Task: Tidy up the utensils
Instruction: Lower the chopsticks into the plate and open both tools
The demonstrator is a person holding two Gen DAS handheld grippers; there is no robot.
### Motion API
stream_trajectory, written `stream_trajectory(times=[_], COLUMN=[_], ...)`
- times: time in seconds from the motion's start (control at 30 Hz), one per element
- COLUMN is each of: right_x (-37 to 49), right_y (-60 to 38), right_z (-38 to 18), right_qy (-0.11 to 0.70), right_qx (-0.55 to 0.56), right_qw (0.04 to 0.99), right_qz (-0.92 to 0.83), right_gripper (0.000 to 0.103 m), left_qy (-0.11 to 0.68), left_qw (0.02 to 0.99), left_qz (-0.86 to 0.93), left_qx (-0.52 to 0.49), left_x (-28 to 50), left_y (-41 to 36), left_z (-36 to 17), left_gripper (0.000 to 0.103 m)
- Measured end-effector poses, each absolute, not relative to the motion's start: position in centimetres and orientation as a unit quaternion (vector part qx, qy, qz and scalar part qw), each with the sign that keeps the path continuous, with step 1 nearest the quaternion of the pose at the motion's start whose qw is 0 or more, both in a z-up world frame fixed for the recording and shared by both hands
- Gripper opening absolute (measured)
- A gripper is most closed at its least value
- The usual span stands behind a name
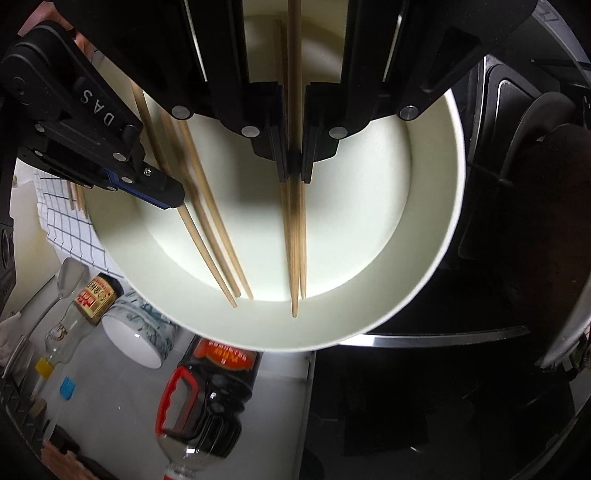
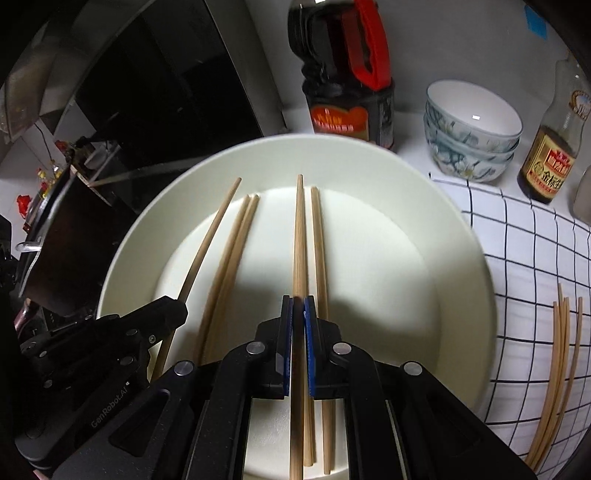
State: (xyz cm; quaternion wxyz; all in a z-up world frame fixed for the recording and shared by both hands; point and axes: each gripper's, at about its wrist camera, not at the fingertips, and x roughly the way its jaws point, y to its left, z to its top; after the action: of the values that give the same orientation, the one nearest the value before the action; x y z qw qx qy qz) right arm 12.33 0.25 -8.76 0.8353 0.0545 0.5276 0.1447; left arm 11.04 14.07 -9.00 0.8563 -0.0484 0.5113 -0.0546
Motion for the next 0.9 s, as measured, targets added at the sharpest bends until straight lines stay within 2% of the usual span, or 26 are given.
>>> stream_trajectory(times=[0.33, 0.43, 0.5, 0.67, 0.9], right_x=[12.7, 12.7, 12.6, 12.1, 10.9], right_y=[0.0, -0.2, -0.5, -1.2, -2.2], right_z=[-9.8, -9.5, -9.2, -8.3, -6.8], right_qy=[0.536, 0.532, 0.529, 0.52, 0.508], right_qx=[0.045, 0.043, 0.044, 0.045, 0.044], right_qw=[0.832, 0.836, 0.838, 0.843, 0.85], right_qz=[0.134, 0.131, 0.13, 0.129, 0.13], right_gripper=[0.007, 0.011, 0.013, 0.018, 0.026], left_qy=[0.52, 0.515, 0.508, 0.503, 0.495], left_qw=[0.852, 0.855, 0.859, 0.863, 0.867], left_qz=[-0.048, -0.041, -0.032, -0.016, -0.002], left_qx=[-0.042, -0.041, -0.044, -0.053, -0.056], left_x=[11.8, 11.6, 11.4, 11.0, 10.1], left_y=[14.4, 14.6, 14.9, 15.7, 15.6], left_z=[-10.0, -9.6, -9.2, -8.4, -7.3], left_gripper=[0.01, 0.033, 0.053, 0.064, 0.07])
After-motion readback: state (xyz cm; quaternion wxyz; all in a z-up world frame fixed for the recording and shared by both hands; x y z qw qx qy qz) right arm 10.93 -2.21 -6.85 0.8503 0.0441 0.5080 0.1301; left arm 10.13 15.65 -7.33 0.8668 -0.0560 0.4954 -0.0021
